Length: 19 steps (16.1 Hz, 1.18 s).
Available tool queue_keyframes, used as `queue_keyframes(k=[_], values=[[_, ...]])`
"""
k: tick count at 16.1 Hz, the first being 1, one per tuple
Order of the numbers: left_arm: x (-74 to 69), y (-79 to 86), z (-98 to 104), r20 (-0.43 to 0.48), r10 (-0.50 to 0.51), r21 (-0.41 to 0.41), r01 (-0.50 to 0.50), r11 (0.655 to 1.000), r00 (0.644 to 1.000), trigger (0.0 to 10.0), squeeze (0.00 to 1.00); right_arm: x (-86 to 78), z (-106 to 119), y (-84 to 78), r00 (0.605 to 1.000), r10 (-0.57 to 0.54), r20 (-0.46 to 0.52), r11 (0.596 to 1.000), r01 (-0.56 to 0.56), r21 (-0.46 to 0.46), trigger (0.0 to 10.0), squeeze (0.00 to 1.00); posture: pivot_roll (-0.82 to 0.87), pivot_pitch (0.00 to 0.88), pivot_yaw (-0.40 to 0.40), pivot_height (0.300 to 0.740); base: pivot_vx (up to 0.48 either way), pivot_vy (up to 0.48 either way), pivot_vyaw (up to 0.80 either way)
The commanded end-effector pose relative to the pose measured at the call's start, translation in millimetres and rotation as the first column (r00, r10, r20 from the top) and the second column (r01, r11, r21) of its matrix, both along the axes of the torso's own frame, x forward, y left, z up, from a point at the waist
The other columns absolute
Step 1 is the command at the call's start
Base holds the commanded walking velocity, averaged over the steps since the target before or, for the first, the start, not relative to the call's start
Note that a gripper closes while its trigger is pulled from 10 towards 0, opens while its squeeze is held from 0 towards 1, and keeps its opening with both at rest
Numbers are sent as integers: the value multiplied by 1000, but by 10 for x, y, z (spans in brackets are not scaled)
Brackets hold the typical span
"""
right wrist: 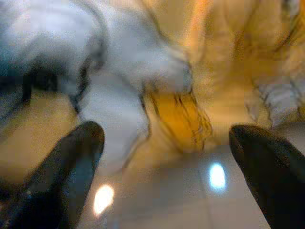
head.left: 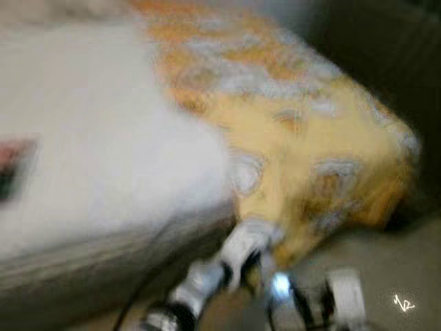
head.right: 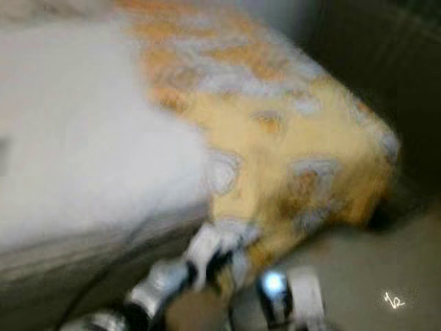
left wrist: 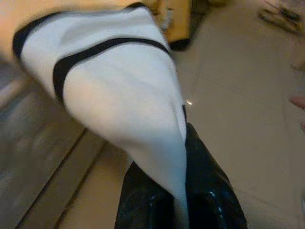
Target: Clean up the room
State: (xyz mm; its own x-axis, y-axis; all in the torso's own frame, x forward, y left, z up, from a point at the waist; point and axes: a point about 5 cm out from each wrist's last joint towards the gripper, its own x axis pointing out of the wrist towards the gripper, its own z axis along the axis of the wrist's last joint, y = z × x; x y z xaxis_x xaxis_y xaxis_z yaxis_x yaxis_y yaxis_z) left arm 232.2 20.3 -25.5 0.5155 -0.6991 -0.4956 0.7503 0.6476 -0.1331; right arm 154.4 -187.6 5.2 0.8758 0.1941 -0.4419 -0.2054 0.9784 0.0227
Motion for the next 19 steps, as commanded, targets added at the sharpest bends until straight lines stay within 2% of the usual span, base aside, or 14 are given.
queue_keyframes(k=[1,3,4,5,7,9,10,12,13,14,15,17,18,19], values=[[-371,-400,-66,-108,-130,-83,121,989,986,10000,0,-39,19,3,1000,-12,5,1000,12,14,10000,0,-100,67,-66,740,0,0,0],[-430,-469,-69,-156,-155,-115,138,984,976,10000,0,-43,15,0,1000,-5,0,1000,5,13,10000,0,-99,66,-68,740,0,0,0],[-495,-516,-84,-210,-170,-147,141,979,963,10000,0,-57,13,-1,1000,1,-4,1000,-1,13,10000,0,-101,69,-71,740,0,0,0],[-588,-551,-119,-297,-196,-184,145,972,935,10000,0,-79,8,-1,1000,10,-10,1000,-10,13,10000,0,-107,72,-76,740,0,0,0],[-644,-555,-144,-327,-217,-191,161,968,920,10000,0,-87,8,-9,1000,15,-14,1000,-15,12,10000,0,-109,75,-78,740,0,0,0],[-819,-573,-210,-429,-279,-216,202,955,859,10000,0,-122,12,-26,999,26,-25,1000,-26,10,10000,0,-113,85,-86,740,0,0,0],[-921,-610,-227,-521,-292,-256,179,950,802,10000,0,-150,13,-28,998,39,-38,999,-39,11,10000,0,-115,92,-92,740,0,0,0],[-1058,-742,-193,-587,-334,-316,171,933,737,10000,0,-217,23,-31,996,67,-54,998,-67,6,10000,0,-120,107,-106,740,0,0,0],[-1102,-882,-113,-558,-381,-366,193,910,738,10000,0,-253,31,-50,995,77,-63,997,-77,1,10000,0,-123,121,-117,740,0,0,0],[-1118,-934,-81,-537,-403,-380,214,900,741,10000,0,-264,34,-61,995,80,-66,997,-80,-1,10000,0,-122,122,-119,740,0,0,0],[-1173,-1002,-57,-387,-489,-298,396,868,782,10000,0,-243,37,-81,993,89,-71,996,-89,-2,10000,0,-117,125,-126,740,0,0,0],[-1157,-1032,-21,-287,-517,-255,456,853,806,10000,0,-201,40,-66,992,105,-72,994,-105,4,10000,0,-106,121,-128,740,0,0,0],[-1156,-1059,4,-279,-520,-272,453,849,807,10000,0,-188,43,-52,991,114,-72,994,-113,8,10000,0,-106,121,-128,740,0,0,0],[-1128,-1225,155,-309,-520,-380,397,835,797,10000,0,-156,43,-15,988,136,-76,991,-135,25,10000,0,-100,116,-127,740,0,0,0]])
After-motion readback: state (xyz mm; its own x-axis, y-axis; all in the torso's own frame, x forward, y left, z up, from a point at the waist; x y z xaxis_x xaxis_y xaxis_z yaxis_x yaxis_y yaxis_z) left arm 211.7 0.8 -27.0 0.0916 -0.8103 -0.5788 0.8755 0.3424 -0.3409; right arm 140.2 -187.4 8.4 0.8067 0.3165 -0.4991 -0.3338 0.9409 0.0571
